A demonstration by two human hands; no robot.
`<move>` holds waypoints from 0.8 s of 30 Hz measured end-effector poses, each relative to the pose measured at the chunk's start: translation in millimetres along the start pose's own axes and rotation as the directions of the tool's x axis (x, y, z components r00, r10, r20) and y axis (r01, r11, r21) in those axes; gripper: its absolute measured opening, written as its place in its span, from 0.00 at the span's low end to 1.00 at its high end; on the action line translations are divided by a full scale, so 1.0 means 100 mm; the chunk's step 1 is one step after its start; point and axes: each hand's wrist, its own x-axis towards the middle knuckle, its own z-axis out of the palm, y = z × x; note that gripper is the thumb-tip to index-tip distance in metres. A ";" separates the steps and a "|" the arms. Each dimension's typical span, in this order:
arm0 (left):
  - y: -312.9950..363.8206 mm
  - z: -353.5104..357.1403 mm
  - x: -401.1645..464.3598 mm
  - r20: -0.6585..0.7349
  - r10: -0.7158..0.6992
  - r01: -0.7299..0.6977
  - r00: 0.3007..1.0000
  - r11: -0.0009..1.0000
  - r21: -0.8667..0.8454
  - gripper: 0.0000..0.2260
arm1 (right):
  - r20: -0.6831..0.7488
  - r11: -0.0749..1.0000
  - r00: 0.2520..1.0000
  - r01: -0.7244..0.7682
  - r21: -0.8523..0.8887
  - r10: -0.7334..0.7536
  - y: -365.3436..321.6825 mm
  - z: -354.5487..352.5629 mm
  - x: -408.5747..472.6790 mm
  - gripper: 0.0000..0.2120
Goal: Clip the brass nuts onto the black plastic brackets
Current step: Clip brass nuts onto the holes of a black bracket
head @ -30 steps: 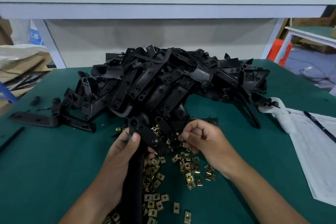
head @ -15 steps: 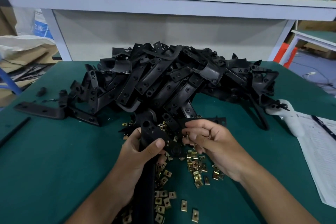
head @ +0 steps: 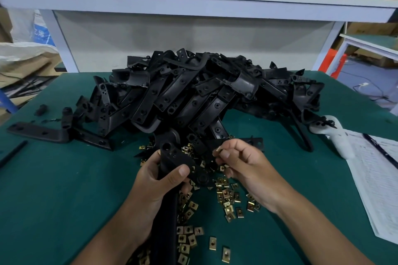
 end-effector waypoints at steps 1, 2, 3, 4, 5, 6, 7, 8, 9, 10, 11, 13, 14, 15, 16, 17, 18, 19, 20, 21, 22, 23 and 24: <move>0.00 0.00 0.00 0.007 0.005 -0.005 1.000 1.000 0.002 0.23 | -0.019 0.998 1.000 0.012 -0.061 -0.013 0.02 -0.01 0.00 0.05; 0.00 -0.01 0.00 0.011 0.011 -0.011 1.000 1.000 0.000 0.21 | -0.036 0.995 0.999 0.020 -0.099 -0.023 0.02 -0.02 0.01 0.05; -0.01 -0.01 -0.01 0.012 0.018 -0.018 1.000 1.000 -0.006 0.19 | -0.047 0.994 0.999 0.022 -0.104 -0.027 0.03 -0.03 0.01 0.05; 0.00 -0.01 -0.01 0.011 0.023 -0.023 1.000 1.000 -0.015 0.18 | -0.052 0.996 0.998 0.022 -0.083 -0.026 0.02 -0.03 0.01 0.04; 0.00 -0.01 -0.01 0.013 0.026 -0.026 1.000 0.999 -0.022 0.18 | -0.052 0.999 0.998 0.019 -0.041 -0.021 0.02 -0.03 0.01 0.04; -0.01 -0.01 -0.02 0.016 0.025 -0.025 1.000 0.999 -0.026 0.20 | -0.047 1.000 0.999 0.010 0.010 -0.009 0.01 -0.02 0.01 0.04; -0.01 -0.01 -0.02 0.020 0.023 -0.022 1.000 0.999 -0.023 0.22 | -0.037 0.998 0.999 -0.002 0.065 0.004 0.00 -0.02 0.01 0.03; -0.01 -0.01 -0.02 0.027 0.020 -0.020 0.999 1.000 -0.015 0.23 | -0.024 0.994 1.000 -0.013 0.109 0.016 -0.01 -0.02 0.01 0.03; -0.02 -0.02 -0.02 0.039 0.018 -0.018 0.999 1.000 -0.009 0.23 | -0.010 0.990 1.000 -0.019 0.136 0.021 -0.01 -0.03 0.01 0.06; -0.02 -0.02 -0.02 0.053 0.014 -0.014 0.998 1.000 -0.008 0.22 | 0.008 0.988 1.000 -0.024 0.150 0.023 0.00 -0.04 0.01 0.10; -0.03 -0.02 -0.02 0.071 0.007 -0.007 0.997 1.000 -0.008 0.21 | 0.021 0.988 1.000 -0.026 0.152 0.024 -0.01 -0.05 0.00 0.11; -0.04 -0.02 -0.03 0.109 -0.012 0.011 0.994 1.000 0.016 0.16 | 0.027 0.989 0.999 -0.037 0.145 0.034 -0.04 -0.05 0.00 0.10; -0.04 -0.01 -0.03 0.125 -0.021 0.017 0.992 0.999 0.029 0.13 | 0.026 0.988 0.999 -0.046 0.147 0.042 -0.06 -0.04 -0.01 0.08; -0.05 -0.01 -0.04 0.140 -0.025 0.020 0.990 0.999 0.038 0.12 | 0.026 0.986 0.998 -0.052 0.156 0.049 -0.07 -0.03 -0.01 0.07; -0.05 0.00 -0.04 0.153 -0.026 0.019 0.988 0.999 0.047 0.12 | 0.030 0.985 0.998 -0.055 0.166 0.051 -0.09 -0.02 -0.02 0.06; -0.06 0.01 -0.04 0.162 -0.027 0.018 0.986 0.998 0.057 0.13 | 0.037 0.983 0.998 -0.057 0.175 0.052 -0.09 -0.01 -0.02 0.05; -0.07 0.02 -0.05 0.168 -0.028 0.018 0.985 0.998 0.064 0.14 | 0.045 0.982 0.998 -0.059 0.181 0.051 -0.09 0.00 -0.03 0.04; -0.07 0.02 -0.05 0.171 -0.028 0.017 0.985 0.998 0.067 0.14 | 0.051 0.981 0.997 -0.060 0.182 0.052 -0.10 0.00 -0.04 0.04; -0.08 0.03 -0.05 0.173 -0.025 0.013 0.985 0.997 0.071 0.14 | 0.054 0.982 0.997 -0.061 0.181 0.052 -0.10 0.01 -0.04 0.04; -0.09 0.02 -0.05 0.174 -0.021 0.008 0.985 0.997 0.076 0.15 | 0.057 0.982 0.997 -0.061 0.178 0.052 -0.10 0.01 -0.05 0.05; -0.09 0.02 -0.05 0.174 -0.016 0.002 0.985 0.997 0.083 0.14 | 0.060 0.983 0.997 -0.061 0.173 0.051 -0.10 0.02 -0.05 0.06; -0.10 0.02 -0.05 0.176 -0.011 -0.005 0.984 0.996 0.087 0.14 | 0.064 0.984 0.997 -0.060 0.165 0.050 -0.10 0.02 -0.06 0.07; -0.10 0.03 -0.05 0.179 -0.005 -0.011 0.984 0.996 0.089 0.14 | 0.069 0.986 0.997 -0.055 0.155 0.045 -0.10 0.03 -0.06 0.08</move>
